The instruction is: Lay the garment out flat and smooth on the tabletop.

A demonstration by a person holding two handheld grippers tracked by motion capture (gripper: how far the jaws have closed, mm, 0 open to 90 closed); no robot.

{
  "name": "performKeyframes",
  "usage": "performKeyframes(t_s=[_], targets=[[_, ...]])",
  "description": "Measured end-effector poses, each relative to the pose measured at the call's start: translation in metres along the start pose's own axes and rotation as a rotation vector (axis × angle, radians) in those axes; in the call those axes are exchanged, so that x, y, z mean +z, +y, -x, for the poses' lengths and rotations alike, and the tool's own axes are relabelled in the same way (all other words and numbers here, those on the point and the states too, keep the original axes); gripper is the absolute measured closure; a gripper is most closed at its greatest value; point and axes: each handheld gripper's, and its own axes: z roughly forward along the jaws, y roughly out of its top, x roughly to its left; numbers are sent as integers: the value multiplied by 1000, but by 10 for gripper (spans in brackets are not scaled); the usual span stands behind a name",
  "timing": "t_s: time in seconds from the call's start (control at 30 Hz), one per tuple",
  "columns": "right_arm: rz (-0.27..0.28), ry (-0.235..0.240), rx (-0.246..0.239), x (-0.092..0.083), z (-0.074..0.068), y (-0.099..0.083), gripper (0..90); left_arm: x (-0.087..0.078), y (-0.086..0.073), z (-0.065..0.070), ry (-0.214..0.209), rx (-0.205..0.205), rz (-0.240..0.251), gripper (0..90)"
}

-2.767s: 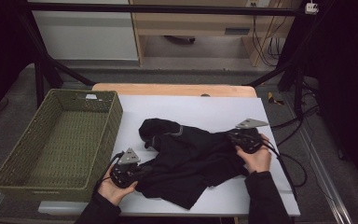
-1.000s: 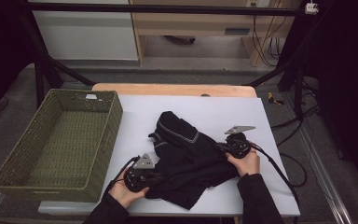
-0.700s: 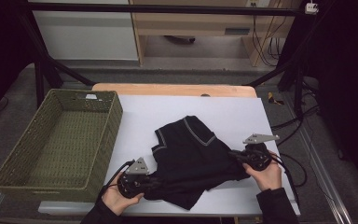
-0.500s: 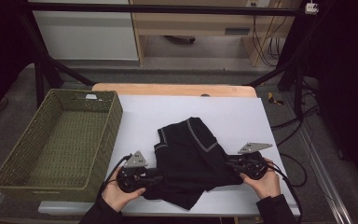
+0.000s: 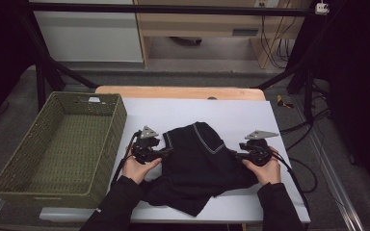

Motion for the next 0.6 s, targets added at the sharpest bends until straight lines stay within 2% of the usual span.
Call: performKeyframes(t_s=[0.13, 0.3, 0.43, 0.53, 0.6], targets=[[-41, -7, -13, 17, -1, -5, 528, 16, 2, -5, 47, -6, -20, 312], [-52, 0, -17, 23, -3, -7, 586, 36, 3, -13, 104, -15, -54, 320], [-63, 11, -17, 26, -4, -9, 634, 48, 1, -16, 85, -51, -64, 323], [-74, 26, -17, 27, -4, -9, 695, 50, 1, -15, 91, -33, -51, 339], [-74, 34, -19, 28, -5, -9, 734, 52, 0, -13, 90, 5, -42, 411]])
